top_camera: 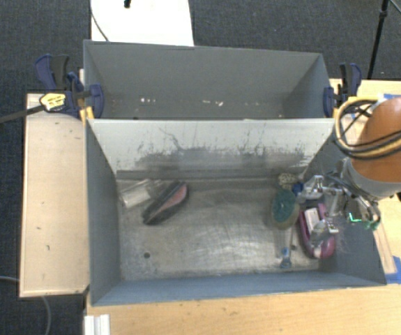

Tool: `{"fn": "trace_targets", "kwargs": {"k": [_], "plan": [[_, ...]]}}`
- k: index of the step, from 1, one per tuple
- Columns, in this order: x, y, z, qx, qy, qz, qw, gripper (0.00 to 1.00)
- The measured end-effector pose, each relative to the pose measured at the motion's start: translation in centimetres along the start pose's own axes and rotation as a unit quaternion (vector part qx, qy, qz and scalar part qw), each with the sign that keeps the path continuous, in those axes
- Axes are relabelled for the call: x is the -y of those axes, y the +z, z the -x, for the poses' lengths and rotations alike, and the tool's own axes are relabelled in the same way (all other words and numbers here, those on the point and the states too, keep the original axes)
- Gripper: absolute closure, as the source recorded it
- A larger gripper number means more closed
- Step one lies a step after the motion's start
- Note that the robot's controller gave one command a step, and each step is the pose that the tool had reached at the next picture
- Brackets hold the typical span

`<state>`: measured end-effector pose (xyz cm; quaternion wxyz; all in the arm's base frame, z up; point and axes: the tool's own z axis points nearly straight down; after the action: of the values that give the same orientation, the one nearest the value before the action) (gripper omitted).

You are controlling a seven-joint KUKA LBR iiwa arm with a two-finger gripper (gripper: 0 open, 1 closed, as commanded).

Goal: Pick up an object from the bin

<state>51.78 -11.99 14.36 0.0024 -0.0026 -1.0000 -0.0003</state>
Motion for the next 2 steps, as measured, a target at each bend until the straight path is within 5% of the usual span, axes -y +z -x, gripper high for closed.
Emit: {"fn": "trace_targets", "kwargs": {"k": [1, 2], "plan": [[-3.5, 6.7, 6.8, 0.0, -0.218, -0.004, 0.976, 0.0], [-0.4, 4.2, 7.4, 0.0058, -0.346, 0.007, 0.9381, 0.0]]}}
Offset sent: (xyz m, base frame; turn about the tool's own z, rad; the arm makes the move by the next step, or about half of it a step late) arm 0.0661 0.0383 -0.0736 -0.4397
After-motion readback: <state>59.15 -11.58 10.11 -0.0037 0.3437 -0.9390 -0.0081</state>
